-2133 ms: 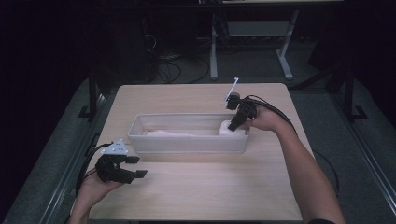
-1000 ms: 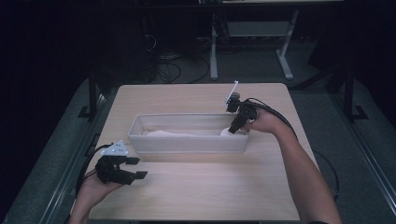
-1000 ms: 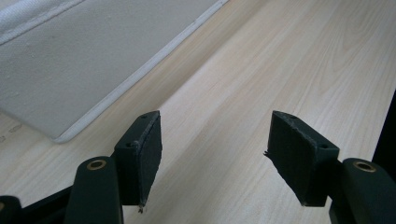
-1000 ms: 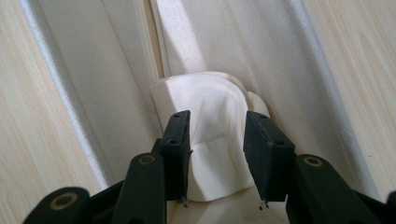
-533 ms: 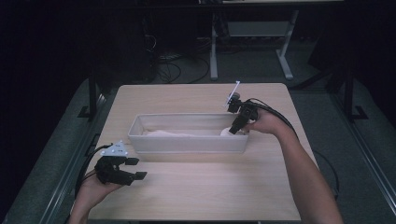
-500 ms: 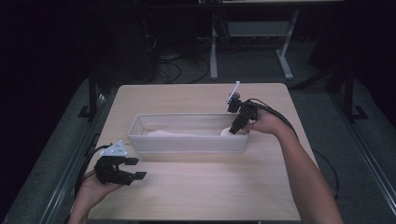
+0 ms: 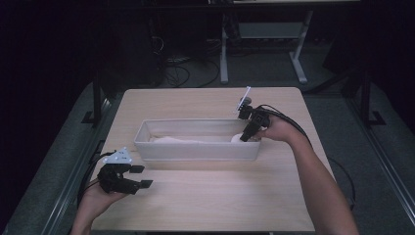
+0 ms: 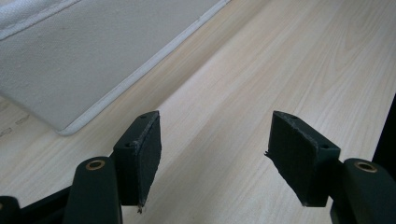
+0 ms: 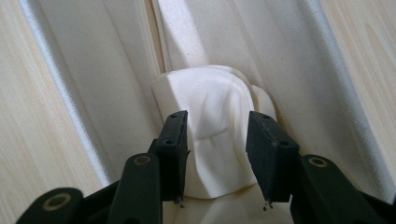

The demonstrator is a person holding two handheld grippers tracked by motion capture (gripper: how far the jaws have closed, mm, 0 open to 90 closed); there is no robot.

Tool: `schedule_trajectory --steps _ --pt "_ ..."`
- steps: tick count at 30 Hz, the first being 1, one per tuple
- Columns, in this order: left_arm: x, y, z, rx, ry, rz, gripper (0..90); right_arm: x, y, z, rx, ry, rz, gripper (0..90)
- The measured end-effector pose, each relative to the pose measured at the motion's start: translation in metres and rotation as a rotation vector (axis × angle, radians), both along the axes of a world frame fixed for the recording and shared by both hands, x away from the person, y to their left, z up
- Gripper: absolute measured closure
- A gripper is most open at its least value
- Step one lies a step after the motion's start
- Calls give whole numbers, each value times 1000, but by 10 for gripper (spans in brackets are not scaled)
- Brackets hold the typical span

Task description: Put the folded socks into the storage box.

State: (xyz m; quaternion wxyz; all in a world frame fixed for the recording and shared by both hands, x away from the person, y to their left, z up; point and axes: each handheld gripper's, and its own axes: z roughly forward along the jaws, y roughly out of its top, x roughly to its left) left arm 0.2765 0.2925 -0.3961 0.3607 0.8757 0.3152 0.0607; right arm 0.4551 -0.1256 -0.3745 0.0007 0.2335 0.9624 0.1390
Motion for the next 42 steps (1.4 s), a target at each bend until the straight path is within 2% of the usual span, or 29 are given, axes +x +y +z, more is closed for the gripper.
schedule_trajectory --steps 7,28,42 --pt "0 0 -2 -7 4 -7 344 -2 2 2 -2 -4 0 570" --pt "0 0 -2 -4 7 -5 340 -6 -3 25 24 -30 -12 559" --pt "-1 -1 -3 1 8 -6 340 -12 -13 35 41 -45 -29 532"
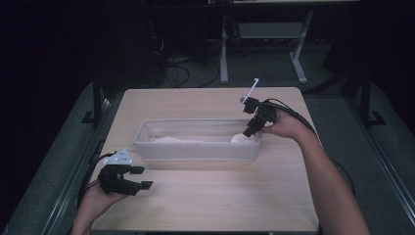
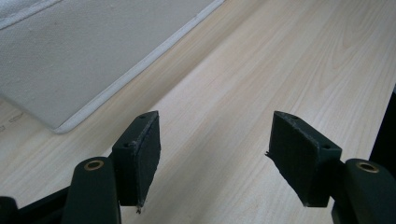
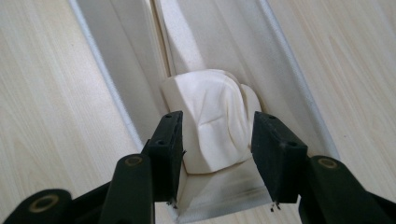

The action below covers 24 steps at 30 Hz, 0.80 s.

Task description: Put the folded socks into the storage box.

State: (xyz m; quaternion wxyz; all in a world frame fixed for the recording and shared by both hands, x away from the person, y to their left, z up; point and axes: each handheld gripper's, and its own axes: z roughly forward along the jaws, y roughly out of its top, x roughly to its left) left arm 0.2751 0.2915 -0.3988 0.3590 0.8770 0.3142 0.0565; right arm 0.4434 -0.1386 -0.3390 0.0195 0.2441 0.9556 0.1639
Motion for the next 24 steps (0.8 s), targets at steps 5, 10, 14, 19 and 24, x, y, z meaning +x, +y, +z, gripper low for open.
schedule_trajectory --steps 5,10,14,19,24 --pt "0 -1 0 5 0 -4 340 -4 -1 4 0 -10 0 516" --pt "0 -3 0 13 1 -12 339 -8 -4 9 11 -21 -2 513" --pt "0 -4 -1 9 2 -9 338 -12 -6 13 15 -25 -6 498" --pt "0 -4 0 10 1 -10 338 -17 -6 17 20 -32 -7 474" --pt "0 -4 0 15 -2 -12 337 -20 -8 20 24 -38 -8 461"
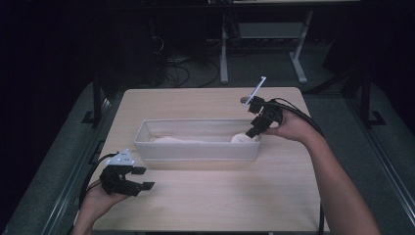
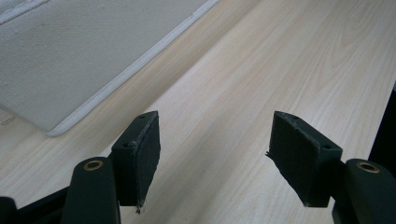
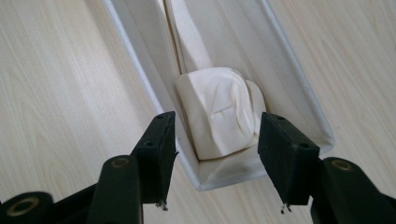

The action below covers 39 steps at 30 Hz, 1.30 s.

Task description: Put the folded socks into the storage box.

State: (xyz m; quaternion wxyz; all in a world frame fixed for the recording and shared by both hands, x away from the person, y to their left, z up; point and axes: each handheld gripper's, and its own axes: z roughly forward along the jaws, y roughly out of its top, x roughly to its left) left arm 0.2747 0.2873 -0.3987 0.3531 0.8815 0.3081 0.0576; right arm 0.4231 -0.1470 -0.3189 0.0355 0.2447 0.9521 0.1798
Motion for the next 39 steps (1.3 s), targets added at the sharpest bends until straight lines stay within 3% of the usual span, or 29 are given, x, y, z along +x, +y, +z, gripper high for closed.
schedule_trajectory --steps 18,39 --pt "-1 -2 -1 8 8 1 330 -17 -20 7 11 -13 -26 433" --pt "-3 -8 -2 25 7 -14 324 -43 -44 -1 35 -15 -58 416"
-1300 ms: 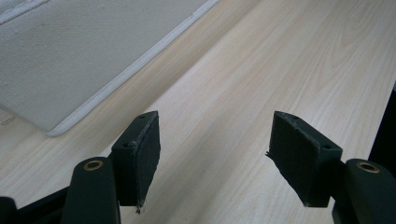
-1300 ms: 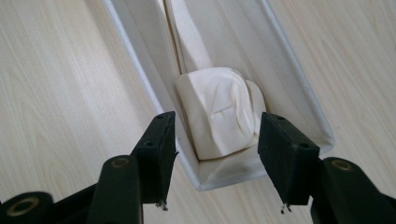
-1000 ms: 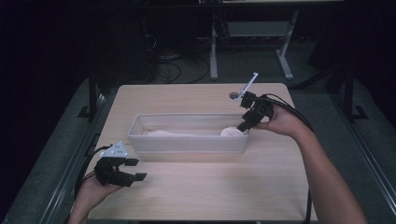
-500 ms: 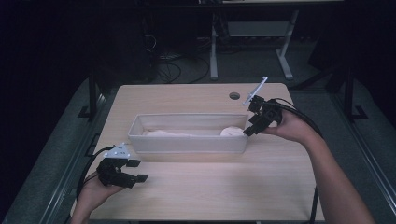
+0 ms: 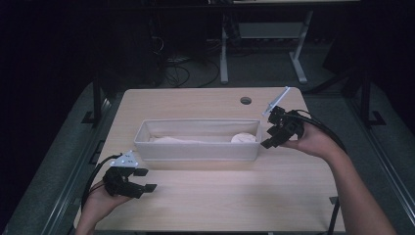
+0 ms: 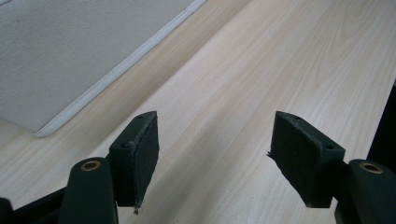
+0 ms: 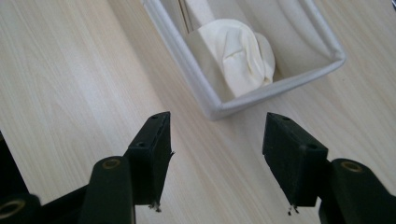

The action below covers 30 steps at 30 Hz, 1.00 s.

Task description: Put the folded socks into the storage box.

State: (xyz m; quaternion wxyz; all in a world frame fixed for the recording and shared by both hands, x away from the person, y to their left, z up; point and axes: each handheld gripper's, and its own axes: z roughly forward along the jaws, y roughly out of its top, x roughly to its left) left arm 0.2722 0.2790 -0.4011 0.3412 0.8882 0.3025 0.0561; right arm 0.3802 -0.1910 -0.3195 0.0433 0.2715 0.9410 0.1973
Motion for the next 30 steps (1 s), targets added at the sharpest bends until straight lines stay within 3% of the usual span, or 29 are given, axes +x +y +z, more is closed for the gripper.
schedule_trajectory --steps 9,30 --pt "-1 3 1 -9 0 9 319 -9 -8 -6 10 2 -9 414" --pt "-3 6 3 -15 -10 22 319 -28 -20 -37 41 43 -19 414"
